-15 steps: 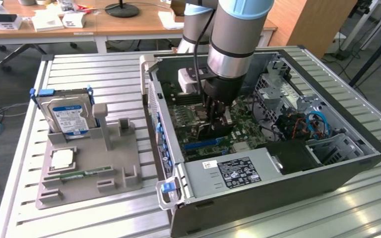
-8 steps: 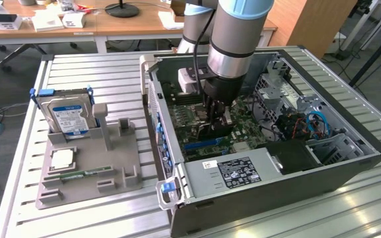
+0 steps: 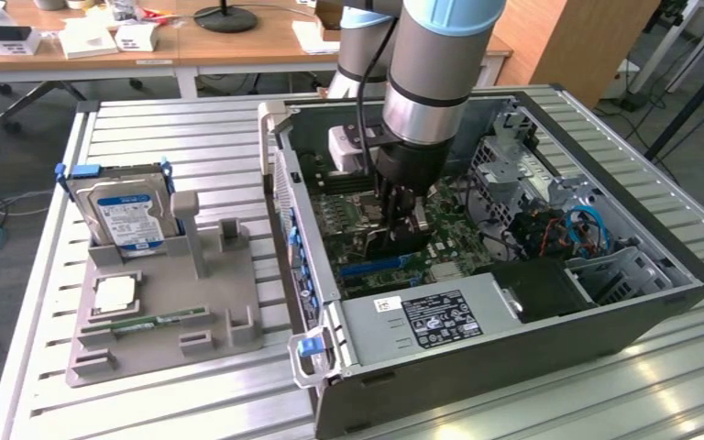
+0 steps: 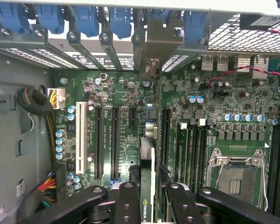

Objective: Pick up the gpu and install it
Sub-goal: 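Insert the gpu into the slot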

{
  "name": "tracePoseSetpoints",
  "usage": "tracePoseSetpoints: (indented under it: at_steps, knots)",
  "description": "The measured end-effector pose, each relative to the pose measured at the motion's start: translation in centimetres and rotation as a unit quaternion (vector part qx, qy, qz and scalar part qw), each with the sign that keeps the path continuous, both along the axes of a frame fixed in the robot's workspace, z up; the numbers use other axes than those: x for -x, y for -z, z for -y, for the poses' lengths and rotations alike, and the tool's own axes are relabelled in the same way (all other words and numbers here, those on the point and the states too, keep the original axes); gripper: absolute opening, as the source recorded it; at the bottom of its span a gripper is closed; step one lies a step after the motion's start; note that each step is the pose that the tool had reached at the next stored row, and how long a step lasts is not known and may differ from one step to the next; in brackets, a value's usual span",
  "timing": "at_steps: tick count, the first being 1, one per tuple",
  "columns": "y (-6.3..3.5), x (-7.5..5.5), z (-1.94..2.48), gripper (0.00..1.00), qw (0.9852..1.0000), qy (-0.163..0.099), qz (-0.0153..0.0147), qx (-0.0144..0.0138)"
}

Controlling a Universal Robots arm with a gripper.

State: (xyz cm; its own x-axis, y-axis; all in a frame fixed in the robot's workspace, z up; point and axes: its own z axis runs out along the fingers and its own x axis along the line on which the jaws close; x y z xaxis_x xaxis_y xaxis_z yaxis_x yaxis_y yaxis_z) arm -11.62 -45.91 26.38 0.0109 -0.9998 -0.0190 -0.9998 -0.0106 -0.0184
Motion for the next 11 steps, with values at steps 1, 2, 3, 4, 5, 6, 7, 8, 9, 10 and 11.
tracePoseSetpoints:
  at_steps: [1, 2, 3, 4, 5, 6, 7, 8, 9, 10, 11]
  knots:
    - [0.0, 0.01, 0.02, 0.26, 1.0, 0.0, 0.0, 0.0]
    - [0.0, 0.0, 0.03, 0.26, 1.0, 0.001, 0.0, 0.0]
    - [0.0, 0.0, 0.04, 0.26, 1.0, 0.001, 0.0, 0.0]
    - [0.0, 0.0, 0.05, 0.26, 1.0, 0.002, 0.0, 0.0]
    - [0.0, 0.0, 0.06, 0.26, 1.0, 0.002, 0.0, 0.0]
    - [0.0, -0.01, 0.06, 0.26, 1.0, 0.003, 0.0, 0.0]
    - [0.0, 0.0, 0.06, 0.26, 1.0, 0.003, 0.0, 0.0]
    - [0.0, 0.0, 0.06, 0.26, 1.0, 0.004, 0.0, 0.0]
    - [0.0, 0.0, 0.06, 0.26, 1.0, 0.004, 0.0, 0.0]
    - [0.0, 0.0, 0.06, 0.26, 1.0, 0.005, 0.0, 0.0]
    - [0.01, 0.0, 0.06, 0.26, 1.0, 0.006, 0.0, 0.0001]
